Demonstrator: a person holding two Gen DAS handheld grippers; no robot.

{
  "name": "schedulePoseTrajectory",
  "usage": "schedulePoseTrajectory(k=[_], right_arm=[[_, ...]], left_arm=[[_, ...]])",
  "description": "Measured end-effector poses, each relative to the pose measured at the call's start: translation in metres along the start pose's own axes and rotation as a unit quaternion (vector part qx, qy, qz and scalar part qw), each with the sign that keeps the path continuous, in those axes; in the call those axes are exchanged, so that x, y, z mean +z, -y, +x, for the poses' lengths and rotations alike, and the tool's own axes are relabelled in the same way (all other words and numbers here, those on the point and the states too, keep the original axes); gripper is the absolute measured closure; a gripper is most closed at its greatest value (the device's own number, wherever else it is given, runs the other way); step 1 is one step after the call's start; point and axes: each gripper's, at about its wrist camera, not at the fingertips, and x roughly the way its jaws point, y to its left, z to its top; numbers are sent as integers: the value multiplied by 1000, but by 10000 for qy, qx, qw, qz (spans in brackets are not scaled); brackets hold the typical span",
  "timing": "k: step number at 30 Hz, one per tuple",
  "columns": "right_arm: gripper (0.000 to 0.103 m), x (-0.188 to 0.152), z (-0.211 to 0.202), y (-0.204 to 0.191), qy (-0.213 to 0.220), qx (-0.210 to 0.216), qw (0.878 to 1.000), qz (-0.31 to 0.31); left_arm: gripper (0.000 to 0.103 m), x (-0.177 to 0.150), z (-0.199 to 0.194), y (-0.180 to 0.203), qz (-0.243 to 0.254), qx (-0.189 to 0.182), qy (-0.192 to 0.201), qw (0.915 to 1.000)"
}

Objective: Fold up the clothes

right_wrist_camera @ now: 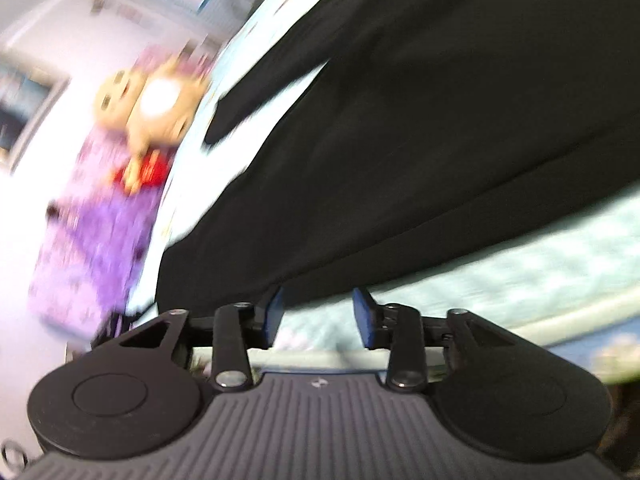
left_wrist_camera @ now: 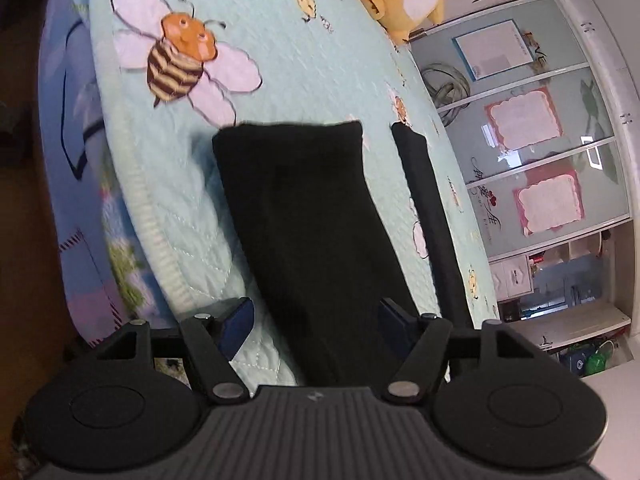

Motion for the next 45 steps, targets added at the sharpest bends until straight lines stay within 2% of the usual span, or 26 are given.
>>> schedulePoseTrajectory(k=[3,7,11,14,17,19,21,23,26,27,28,29,30,31,34,38,40,41,43,45], right_arm=[[61,3,-36,31,554,-85,9972,492],[57,7,-82,73,1417,-323,9835,1073],[55,10,-120,117,2318,-540,9557,1730],[55,13,-142,143,2940,-716,9325,1973],[55,19,-155,167,3353,-822,9118,2222],[55,26,-156,179,3505,-800,9030,2351],[54,36,-156,190,3577,-806,9000,2357],[49,49,-150,196,3548,-813,9036,2259],[49,66,-139,199,3424,-938,9115,2078],[52,69,-139,199,3388,-1038,9134,2005],[57,71,-137,195,3340,-1190,9150,1926],[74,74,-135,192,3291,-1343,9163,1847],[92,75,-135,188,3257,-1466,9169,1781],[93,74,-138,186,3240,-1557,9170,1729],[96,74,-146,182,3217,-1769,9173,1541],[94,73,-151,184,3063,-1935,9200,1493],[89,66,-155,172,3051,-2157,9166,1420],[86,62,-158,164,3034,-2294,9147,1363],[84,52,-163,145,3030,-2604,9095,1146],[84,44,-165,119,3134,-2975,8992,684]], left_arm=[[32,2,1,-7,-106,-141,124,9998],[32,2,-3,-10,-195,-208,242,9993],[32,2,0,-1,-175,-173,328,9992],[33,2,4,1,-172,-164,410,9989],[34,2,5,-1,-278,-150,479,9984],[34,-1,4,4,-189,-79,498,9985],[33,-4,5,9,-67,-20,492,9988],[32,-7,7,15,44,25,469,9989],[34,-8,11,15,57,80,483,9988],[36,-7,12,14,45,85,500,9987],[47,-5,13,13,67,132,502,9986],[75,-4,13,13,134,237,486,9984],[93,-3,12,13,201,342,470,9981],[96,-3,12,13,253,417,460,9977],[96,-3,7,6,247,459,476,9975],[94,0,6,-7,-126,305,352,9988],[88,-1,-3,-5,-271,354,325,9985],[81,-3,-9,-2,-286,406,336,9982],[71,-12,-26,10,-75,505,521,9973],[71,-30,-44,29,338,620,800,9943]])
